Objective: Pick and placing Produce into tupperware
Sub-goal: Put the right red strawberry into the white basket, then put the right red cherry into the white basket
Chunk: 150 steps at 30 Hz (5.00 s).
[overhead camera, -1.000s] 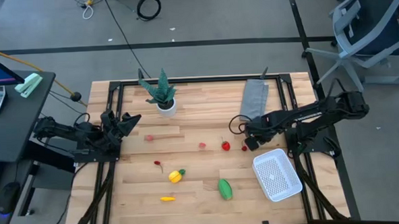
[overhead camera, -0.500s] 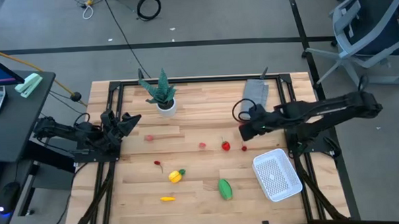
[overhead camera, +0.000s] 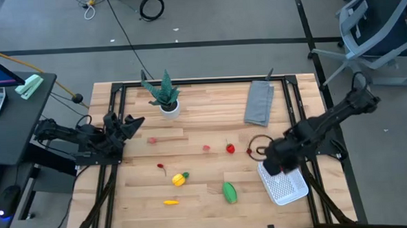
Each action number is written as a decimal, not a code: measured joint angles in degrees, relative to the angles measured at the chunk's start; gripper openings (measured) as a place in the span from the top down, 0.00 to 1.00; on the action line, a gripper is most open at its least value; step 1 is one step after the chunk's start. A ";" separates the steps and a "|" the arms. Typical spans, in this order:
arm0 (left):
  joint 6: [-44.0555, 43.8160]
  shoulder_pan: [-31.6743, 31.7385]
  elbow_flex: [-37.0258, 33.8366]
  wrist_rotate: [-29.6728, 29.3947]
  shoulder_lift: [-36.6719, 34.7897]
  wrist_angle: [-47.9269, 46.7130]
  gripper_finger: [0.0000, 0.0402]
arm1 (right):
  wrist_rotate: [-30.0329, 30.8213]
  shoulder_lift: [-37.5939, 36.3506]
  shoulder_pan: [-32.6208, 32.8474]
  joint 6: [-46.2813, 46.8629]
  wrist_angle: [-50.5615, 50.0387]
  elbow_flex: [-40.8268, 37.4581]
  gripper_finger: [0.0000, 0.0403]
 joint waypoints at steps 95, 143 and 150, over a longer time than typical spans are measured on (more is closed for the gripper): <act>-8.41 -0.01 0.00 -0.01 -0.01 -0.38 0.73 | 20.34 17.83 -27.47 -34.03 27.79 -12.02 0.56; -8.44 -0.01 0.00 -0.01 -0.01 -0.88 0.73 | 22.93 24.78 -27.39 -38.41 30.37 -12.00 0.98; -8.44 -0.02 0.00 -0.01 -0.01 -0.86 0.73 | 22.17 23.32 -27.02 -39.18 31.06 -9.73 0.99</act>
